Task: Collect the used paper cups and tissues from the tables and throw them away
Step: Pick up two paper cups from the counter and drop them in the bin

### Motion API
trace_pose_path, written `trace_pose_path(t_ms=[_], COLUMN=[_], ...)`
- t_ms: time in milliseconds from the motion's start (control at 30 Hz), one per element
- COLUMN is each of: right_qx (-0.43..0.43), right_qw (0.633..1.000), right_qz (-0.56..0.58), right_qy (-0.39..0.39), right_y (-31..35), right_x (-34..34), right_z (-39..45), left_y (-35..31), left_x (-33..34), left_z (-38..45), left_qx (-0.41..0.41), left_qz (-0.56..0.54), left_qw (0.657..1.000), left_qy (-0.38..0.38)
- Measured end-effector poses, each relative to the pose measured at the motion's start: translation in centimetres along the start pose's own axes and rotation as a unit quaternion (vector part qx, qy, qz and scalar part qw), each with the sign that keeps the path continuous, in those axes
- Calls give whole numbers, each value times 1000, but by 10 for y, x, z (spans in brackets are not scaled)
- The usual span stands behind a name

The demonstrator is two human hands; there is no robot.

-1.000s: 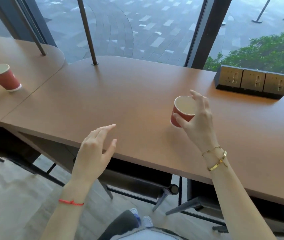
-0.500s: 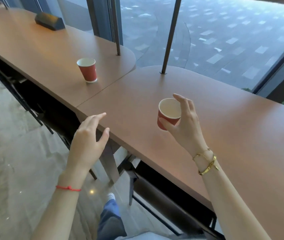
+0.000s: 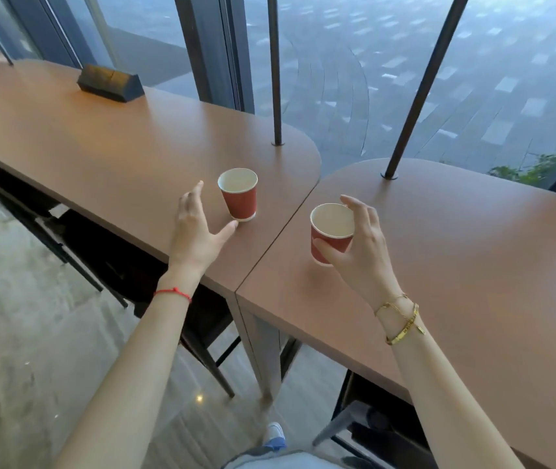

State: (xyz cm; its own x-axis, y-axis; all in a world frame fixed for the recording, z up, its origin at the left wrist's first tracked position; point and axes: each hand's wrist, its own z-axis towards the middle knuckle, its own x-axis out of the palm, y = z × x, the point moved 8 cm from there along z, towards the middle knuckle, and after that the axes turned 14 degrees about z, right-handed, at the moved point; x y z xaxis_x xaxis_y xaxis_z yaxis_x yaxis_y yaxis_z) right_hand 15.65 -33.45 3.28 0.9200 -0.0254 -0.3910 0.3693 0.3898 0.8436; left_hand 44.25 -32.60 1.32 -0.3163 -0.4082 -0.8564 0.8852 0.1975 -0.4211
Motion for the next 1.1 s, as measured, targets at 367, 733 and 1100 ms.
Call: trace_pose_path(t_ms=[367, 733, 1100], right_qx=[46, 46, 62], right_qw=[998, 996, 992], right_qz=[-18, -38, -60], right_qy=[-48, -67, -88], right_y=[-16, -16, -1], right_x=[18, -21, -98], right_z=[17, -7, -99], left_y=[-5, -28, -87], left_x=[55, 17, -13], left_z=[64, 11, -110], left_qx=[-5, 48, 99], left_qz=[-138, -167, -199], left_qw=[988, 985, 974], left_qy=[64, 8, 36])
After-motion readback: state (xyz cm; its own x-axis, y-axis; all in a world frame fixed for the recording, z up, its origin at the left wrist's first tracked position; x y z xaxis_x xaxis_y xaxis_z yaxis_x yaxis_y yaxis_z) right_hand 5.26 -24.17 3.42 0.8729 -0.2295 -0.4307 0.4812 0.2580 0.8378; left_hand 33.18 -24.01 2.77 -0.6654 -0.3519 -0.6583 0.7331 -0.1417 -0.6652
